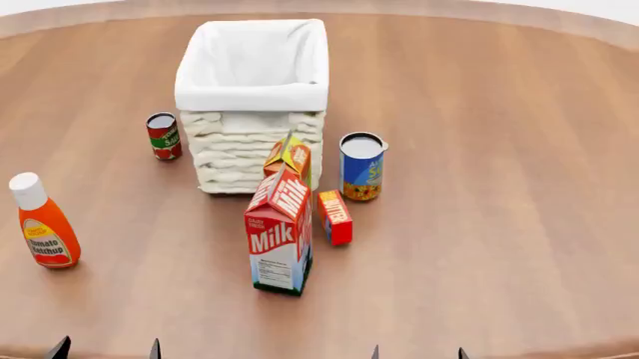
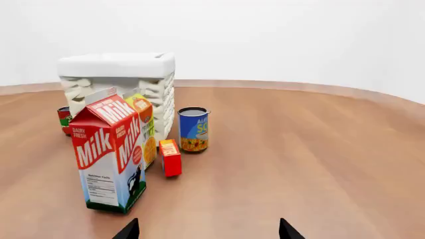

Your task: Pick up the butter and put it in the basket.

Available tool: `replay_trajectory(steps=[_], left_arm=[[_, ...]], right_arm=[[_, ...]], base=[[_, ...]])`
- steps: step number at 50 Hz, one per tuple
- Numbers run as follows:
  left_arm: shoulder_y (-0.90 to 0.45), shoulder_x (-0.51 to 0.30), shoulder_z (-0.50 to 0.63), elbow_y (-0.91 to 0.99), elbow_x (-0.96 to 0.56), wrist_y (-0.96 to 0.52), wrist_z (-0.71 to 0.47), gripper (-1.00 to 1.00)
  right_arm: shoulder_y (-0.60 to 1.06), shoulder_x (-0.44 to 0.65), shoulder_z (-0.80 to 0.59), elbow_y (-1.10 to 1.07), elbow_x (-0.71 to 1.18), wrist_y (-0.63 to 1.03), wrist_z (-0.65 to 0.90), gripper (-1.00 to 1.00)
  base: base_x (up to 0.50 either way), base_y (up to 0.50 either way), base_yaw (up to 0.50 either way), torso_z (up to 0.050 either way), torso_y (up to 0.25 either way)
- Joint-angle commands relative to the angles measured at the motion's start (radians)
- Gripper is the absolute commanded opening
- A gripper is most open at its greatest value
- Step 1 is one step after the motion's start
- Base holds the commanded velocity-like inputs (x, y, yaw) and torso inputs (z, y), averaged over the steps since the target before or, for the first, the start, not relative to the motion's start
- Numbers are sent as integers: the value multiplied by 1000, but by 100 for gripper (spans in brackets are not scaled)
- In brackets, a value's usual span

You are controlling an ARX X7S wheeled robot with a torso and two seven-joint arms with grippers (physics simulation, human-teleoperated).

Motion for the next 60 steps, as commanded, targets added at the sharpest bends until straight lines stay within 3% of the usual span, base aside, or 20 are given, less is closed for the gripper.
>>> replay_trajectory(steps=[1, 15, 16, 17, 22, 60], left_arm=[[1, -11, 12, -1, -11, 2, -12, 100], [-2, -49, 80, -19, -4, 35, -89, 100], [-6, -47, 74, -20, -5, 29, -103, 100], [-12, -39, 42, 4, -122, -28, -60, 100], [-24, -56, 65, -10, -92, -44, -89, 100], [-2, -110, 148, -7, -88, 14, -134, 100]], right_arm=[[1, 52, -64, -3, 52, 0, 64, 100], [-4, 77, -73, -17, 84, -12, 85, 100], [-3, 78, -75, -17, 85, -10, 88, 100], [0, 79, -76, -15, 81, -1, 94, 100], [1, 95, -101, -34, 40, 32, 117, 100], [21, 129, -155, -30, 59, 70, 156, 100]], base=[[0, 0, 0, 0, 0], [0, 0, 0, 0, 0], [0, 0, 0, 0, 0], [0, 0, 0, 0, 0], [0, 0, 0, 0, 0], [0, 0, 500, 0, 0]])
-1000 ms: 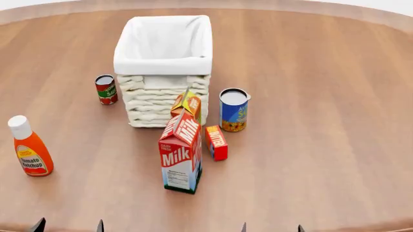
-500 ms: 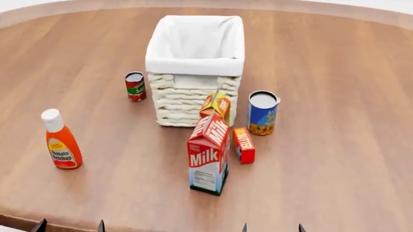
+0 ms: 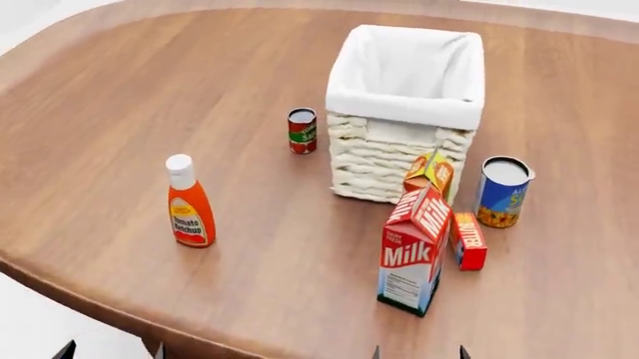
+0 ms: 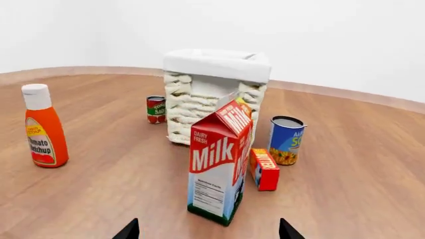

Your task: Pick up the butter and put it in the basket.

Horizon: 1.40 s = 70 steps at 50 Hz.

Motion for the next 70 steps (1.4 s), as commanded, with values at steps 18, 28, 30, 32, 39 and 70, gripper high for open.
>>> replay_trajectory(steps=[18, 28, 30, 32, 39, 70], left_arm=[[0, -29, 38, 1, -14, 17, -29, 100], [3, -39, 48, 11, -23, 12, -33, 100], [5, -41, 50, 17, -25, 10, -34, 100], [5, -43, 50, 21, -29, 6, -35, 100], [6, -49, 54, 33, -38, 2, -38, 100], [-33, -74, 17, 86, -118, -67, -70, 100]], right_arm=[[7, 20, -35, -2, 0, 10, 34, 100], [-1, 33, -42, -28, 5, 2, 35, 100], [-2, 34, -41, -28, 11, -1, 36, 100], [-1, 34, -44, -26, 13, -2, 36, 100], [-1, 38, -48, -27, 16, -2, 39, 100], [-2, 61, -66, -43, 10, 19, 74, 100]], base=[[-10, 30, 306, 0, 0], [116, -367, 0, 0, 0], [150, -477, 0, 0, 0], [150, -477, 0, 0, 0], [150, -477, 0, 0, 0], [105, -332, 0, 0, 0]])
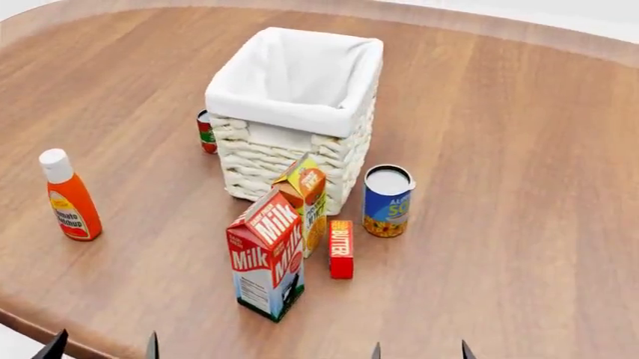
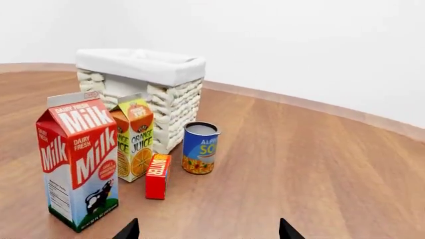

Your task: Pick up the butter and put it in the basket.

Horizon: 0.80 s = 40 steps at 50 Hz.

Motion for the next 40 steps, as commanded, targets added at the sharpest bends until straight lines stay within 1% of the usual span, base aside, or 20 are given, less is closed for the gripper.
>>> replay_trajectory(steps=[1, 6, 9, 20, 29, 40], left_arm=[[-21, -11, -31, 35, -40, -36, -22, 100], [-32, -16, -46, 43, -59, -51, -31, 100], [-38, -18, -48, 29, -46, -27, -39, 100], [-38, -30, -52, 50, -56, -48, -53, 100], [-41, -36, -57, 64, -76, -61, -56, 100], [-43, -42, -54, 68, -83, -65, -62, 100]], right_arm=[[-4, 8, -5, -5, 5, 7, 8, 100], [-8, 11, -5, -7, 8, -4, 12, 100], [-11, 14, -8, -15, 6, 2, 14, 100], [-11, 14, -9, -15, 3, 29, 39, 100], [-23, 20, -3, -33, 16, 12, 44, 100], [-18, 24, -8, -30, 20, 21, 52, 100]], base=[[0, 0, 0, 0, 0], [18, 6, 0, 0, 0], [437, 138, 0, 0, 0], [472, 149, 0, 0, 0], [25, 8, 0, 0, 0], [477, 150, 0, 0, 0]])
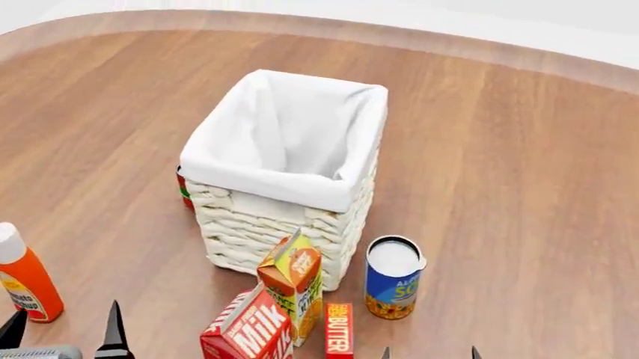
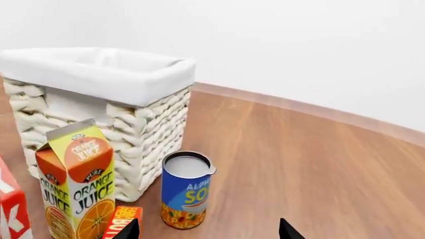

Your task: Pick up the butter and put it in the basket.

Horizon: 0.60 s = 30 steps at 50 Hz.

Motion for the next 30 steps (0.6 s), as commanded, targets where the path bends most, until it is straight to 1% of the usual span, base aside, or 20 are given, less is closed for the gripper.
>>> replay_trajectory(steps=[1, 6, 9, 10, 12, 30], left_arm=[[-1, -7, 0, 8, -10, -5, -7, 100], [-2, -11, -1, 19, -17, -14, -12, 100], [-3, -12, -3, 19, -4, 8, -21, 100], [-3, -19, 4, 26, -13, -5, -6, 100], [3, -21, 10, 33, 19, 14, -24, 100], [-17, -37, -24, 72, -35, -47, -47, 100]], right_arm=[[-2, 5, -1, -4, 5, -2, 10, 100], [-4, 7, -4, -11, -4, 2, 22, 100], [-5, 8, -7, -9, -11, -7, 29, 100], [-4, 8, -9, -9, -12, -6, 30, 100], [-4, 9, -9, -10, -12, -4, 32, 100], [0, 16, -18, -12, -10, 11, 45, 100]], base=[[477, 150, 0, 0, 0], [477, 150, 0, 0, 0], [0, 0, 0, 0, 0], [0, 0, 0, 0, 0], [0, 0, 0, 0, -250], [0, 0, 0, 0, -250]])
